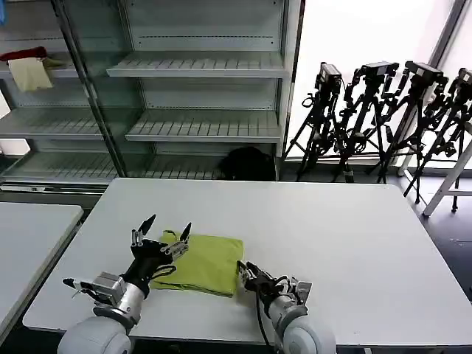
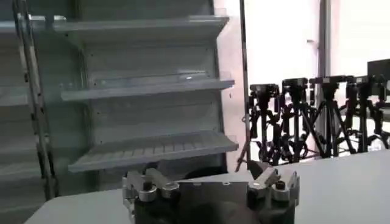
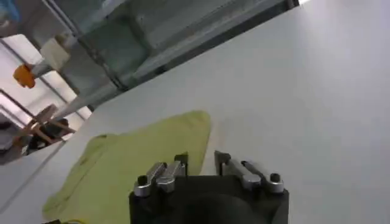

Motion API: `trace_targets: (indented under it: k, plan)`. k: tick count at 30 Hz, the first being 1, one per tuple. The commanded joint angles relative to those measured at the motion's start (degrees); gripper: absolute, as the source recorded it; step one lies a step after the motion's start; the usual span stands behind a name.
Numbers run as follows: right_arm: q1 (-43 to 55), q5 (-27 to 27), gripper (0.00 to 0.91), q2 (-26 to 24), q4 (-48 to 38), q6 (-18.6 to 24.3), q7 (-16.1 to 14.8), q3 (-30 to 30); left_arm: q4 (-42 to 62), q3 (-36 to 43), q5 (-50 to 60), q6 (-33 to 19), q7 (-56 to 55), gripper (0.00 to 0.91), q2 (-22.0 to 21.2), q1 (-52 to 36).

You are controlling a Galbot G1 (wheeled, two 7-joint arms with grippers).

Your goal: Fold and organize the clothes.

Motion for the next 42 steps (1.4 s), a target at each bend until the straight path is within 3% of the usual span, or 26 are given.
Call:
trace_targets:
  k: [1, 2, 22, 34, 40, 41, 42]
  plan:
    - [-0.47, -0.69, 0.141, 0.21, -1.22, -0.06, -1.97, -0.60, 0.15, -0.04, 0.01, 0.01, 0.07, 0.907, -0.09, 0.04]
    - [-0.54, -0.75, 0.000, 0.34, -1.56, -0.06, -1.76, -0.71, 0.18, 0.00, 0.00, 0.00, 0.06, 0.907, -0.09, -0.05]
    - [-0.15, -0.90, 0.000, 1.34, -0.48, 0.10, -1.71, 0.53, 0.07, -0.07, 0.42, -0.09, 0.05, 0.907, -0.44, 0.65]
    - [1.96, -0.34, 0.000, -3.71, 1.69, 0.04, -1.64, 5.06, 0.43, 0.27, 1.10, -0.25, 0.06, 0.907, -0.94, 1.11]
    - [0.38, -1.52, 0.000, -5.01, 1.82, 0.00, -3.46, 5.42, 0.56, 0.38, 1.50, -0.22, 0.13, 0.907, -1.23, 1.32]
    - [0.12, -2.34, 0.655, -4.67, 1.52, 0.06, -4.06, 5.04, 0.61, 0.39, 1.58, -0.22, 0.14, 0.907, -1.31, 1.38]
    - [-0.05, -2.49, 0.907, -4.13, 1.39, 0.09, -4.45, 4.76, 0.65, 0.41, 1.59, -0.22, 0.15, 0.907, -1.37, 1.40]
